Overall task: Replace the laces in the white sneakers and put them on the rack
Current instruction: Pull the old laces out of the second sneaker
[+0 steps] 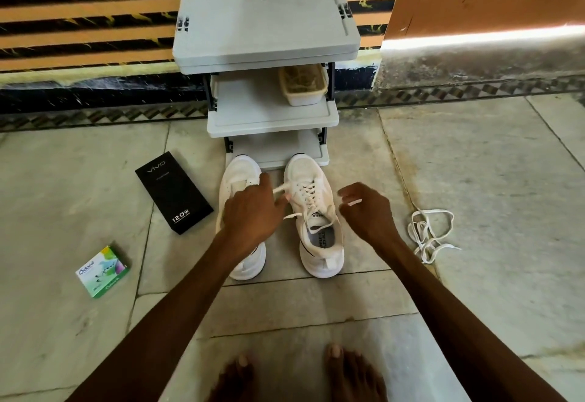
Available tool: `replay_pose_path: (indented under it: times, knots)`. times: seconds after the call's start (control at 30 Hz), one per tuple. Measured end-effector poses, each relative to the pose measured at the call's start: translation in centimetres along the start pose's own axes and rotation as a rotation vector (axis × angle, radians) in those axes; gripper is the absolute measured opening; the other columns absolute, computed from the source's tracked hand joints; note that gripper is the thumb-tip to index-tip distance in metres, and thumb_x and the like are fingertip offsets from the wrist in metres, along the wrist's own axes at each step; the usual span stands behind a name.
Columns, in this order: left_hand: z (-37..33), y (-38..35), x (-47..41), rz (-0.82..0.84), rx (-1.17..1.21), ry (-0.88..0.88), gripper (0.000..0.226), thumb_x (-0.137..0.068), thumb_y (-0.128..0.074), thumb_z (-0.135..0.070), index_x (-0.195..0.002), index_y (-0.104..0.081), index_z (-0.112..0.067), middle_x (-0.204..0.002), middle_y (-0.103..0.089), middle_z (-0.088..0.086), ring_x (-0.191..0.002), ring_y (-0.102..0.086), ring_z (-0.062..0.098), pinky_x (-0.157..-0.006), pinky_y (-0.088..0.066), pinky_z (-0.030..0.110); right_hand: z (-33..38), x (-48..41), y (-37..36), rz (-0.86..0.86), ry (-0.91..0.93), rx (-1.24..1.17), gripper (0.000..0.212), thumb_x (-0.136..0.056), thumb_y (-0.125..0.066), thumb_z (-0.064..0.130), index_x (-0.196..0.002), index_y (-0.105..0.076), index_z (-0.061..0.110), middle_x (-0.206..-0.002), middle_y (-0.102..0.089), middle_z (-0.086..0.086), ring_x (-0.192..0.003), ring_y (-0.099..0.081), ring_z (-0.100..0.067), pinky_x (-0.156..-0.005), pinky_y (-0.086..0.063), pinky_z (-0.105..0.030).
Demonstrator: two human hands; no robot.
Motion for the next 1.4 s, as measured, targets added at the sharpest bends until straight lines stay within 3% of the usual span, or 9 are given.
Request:
replay_pose_path:
  times: [0.13, 0.3, 0.4, 0.5, 0.63, 0.77, 0.97, 1.13, 1.4]
  knots:
    - [-0.7, -0.4, 0.7, -0.246, -0.218, -0.099, 0.052, -0.096, -0.053, -0.043, -0.138, -0.041, -0.015, -0.141, -0.040, 0.014, -0.122, -0.047, 0.032, -0.095, -0.042, 0.043, 1.3, 1.4, -2.1, 0.201, 0.232, 0.200, 0.034, -0.079, -0.070, 0.006, -0.105, -0.067, 0.026, -0.107, -0.060, 0.000, -0.090, -0.061, -0.017, -0.075, -0.054, -0.033]
    - [-3.0, -1.3, 1.7, -0.254, -0.002, -0.258, 0.031, -0.096, -0.054, -0.034, -0.122, -0.053, -0.018, -0.126, -0.050, 0.006, -0.110, -0.052, 0.022, -0.084, -0.042, 0.033, 2.9, 1.5, -0.3, -0.098, 0.328, 0.200, 0.012, -0.093, -0.061, 0.026, -0.083, -0.067, 0.023, -0.073, -0.060, 0.012, -0.066, -0.059, -0.006, -0.054, -0.037, -0.018]
    - [-2.8, -2.8, 1.5, -0.094, 0.175, -0.187, 0.037, -0.097, -0.054, -0.034, -0.129, -0.043, -0.019, -0.112, -0.065, 0.009, -0.100, -0.063, 0.029, -0.082, -0.050, 0.040, 0.7, 0.5, 2.7, -0.282, -0.056, -0.368, 0.029, -0.098, -0.050, 0.028, -0.080, -0.069, 0.015, -0.057, -0.060, 0.008, -0.053, -0.055, -0.008, -0.051, -0.039, -0.022]
    - [-3.0, -3.8, 1.5, -0.058, 0.212, -0.169, 0.054, -0.094, -0.057, -0.034, -0.139, -0.032, -0.018, -0.101, -0.070, 0.010, -0.096, -0.066, 0.030, -0.092, -0.049, 0.048, -1.6, 0.0, 3.1, -0.241, -0.378, -0.780, 0.015, -0.097, -0.052, 0.016, -0.103, -0.064, 0.011, -0.066, -0.063, -0.002, -0.051, -0.054, -0.013, -0.048, -0.042, -0.024]
    - [-3.5, -4.1, 1.4, -0.114, 0.202, -0.206, 0.071, -0.088, -0.062, -0.029, -0.147, -0.023, -0.017, -0.090, -0.070, 0.007, -0.087, -0.066, 0.026, -0.092, -0.049, 0.047, -3.9, 0.0, 1.6, -0.069, -0.443, -0.483, 0.047, -0.089, -0.069, 0.019, -0.125, -0.046, -0.002, -0.094, -0.070, -0.020, -0.059, -0.064, -0.019, -0.050, -0.050, -0.028]
    - [-3.6, -4.0, 1.9, -0.147, 0.274, -0.167, 0.077, -0.087, -0.059, -0.020, -0.151, -0.017, -0.019, -0.097, -0.068, 0.009, -0.086, -0.065, 0.025, -0.074, -0.051, 0.034, -2.2, 1.3, 0.1, 0.007, -0.200, 0.103, 0.040, -0.084, -0.070, 0.042, -0.114, -0.065, 0.017, -0.102, -0.073, -0.003, -0.096, -0.067, -0.020, -0.086, -0.051, -0.033]
    - [-4.0, -4.6, 2.3, -0.216, 0.221, -0.171, 0.072, -0.092, -0.059, -0.028, -0.151, -0.019, -0.019, -0.113, -0.066, 0.013, -0.096, -0.066, 0.027, -0.083, -0.056, 0.040, 2.6, 2.5, -2.2, -0.049, 0.244, 0.422, 0.042, -0.095, -0.055, 0.038, -0.129, -0.054, 0.014, -0.103, -0.072, -0.004, -0.087, -0.068, -0.025, -0.069, -0.050, -0.032]
    - [-3.6, -4.5, 2.1, -0.240, 0.317, -0.113, 0.058, -0.091, -0.060, -0.015, -0.140, -0.029, -0.012, -0.111, -0.067, 0.014, -0.093, -0.067, 0.026, -0.079, -0.057, 0.039, 2.2, 2.1, -3.1, -0.052, 0.280, 0.352, 0.041, -0.097, -0.051, 0.025, -0.135, -0.042, 0.014, -0.091, -0.073, -0.005, -0.079, -0.067, -0.026, -0.062, -0.041, -0.029]
    - [-2.3, -4.1, 1.4, -0.196, 0.445, -0.005, 0.035, -0.093, -0.057, -0.009, -0.118, -0.033, -0.010, -0.100, -0.065, 0.011, -0.090, -0.066, 0.023, -0.063, -0.042, 0.021, 0.4, 1.3, -2.2, -0.153, 0.098, 0.055, 0.031, -0.085, -0.063, 0.012, -0.109, -0.043, 0.016, -0.066, -0.065, 0.004, -0.062, -0.061, -0.014, -0.061, -0.043, -0.032]
Point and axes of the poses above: each hand's wrist, its own x-axis away from the middle knuckle, its own y-axis out of the back of the hand, z = x × y, the point moved 7 cm from there along -x, towards the middle knuckle
